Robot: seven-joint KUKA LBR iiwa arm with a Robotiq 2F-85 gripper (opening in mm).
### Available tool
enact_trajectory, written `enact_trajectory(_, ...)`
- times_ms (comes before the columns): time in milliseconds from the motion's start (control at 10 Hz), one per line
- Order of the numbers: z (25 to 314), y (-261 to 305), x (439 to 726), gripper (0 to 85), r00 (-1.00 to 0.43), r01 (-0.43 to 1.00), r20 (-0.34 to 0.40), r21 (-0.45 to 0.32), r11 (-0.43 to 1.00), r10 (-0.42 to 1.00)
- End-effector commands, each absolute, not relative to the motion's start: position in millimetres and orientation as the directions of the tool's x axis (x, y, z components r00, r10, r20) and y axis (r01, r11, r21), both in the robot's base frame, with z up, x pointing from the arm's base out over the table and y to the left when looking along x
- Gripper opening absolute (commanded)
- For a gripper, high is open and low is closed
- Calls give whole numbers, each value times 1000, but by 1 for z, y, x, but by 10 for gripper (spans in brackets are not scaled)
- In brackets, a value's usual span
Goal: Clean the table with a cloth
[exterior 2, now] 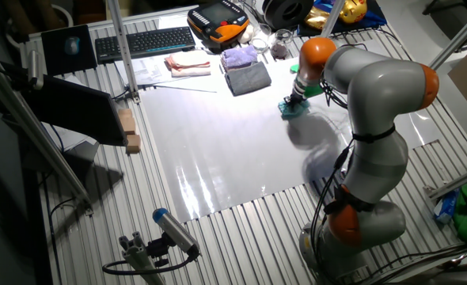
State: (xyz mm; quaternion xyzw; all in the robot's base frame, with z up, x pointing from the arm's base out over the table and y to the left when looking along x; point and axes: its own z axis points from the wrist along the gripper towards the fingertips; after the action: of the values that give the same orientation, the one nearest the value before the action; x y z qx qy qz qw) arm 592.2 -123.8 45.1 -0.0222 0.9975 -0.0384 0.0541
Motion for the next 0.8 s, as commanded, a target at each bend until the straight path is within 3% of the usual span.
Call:
enact_trajectory(0,42,-129,592,0,-993,-39,-106,-73,997,-46)
enact_trajectory(700,37,-161,580,0,-994,-40,-103,-74,996,-48)
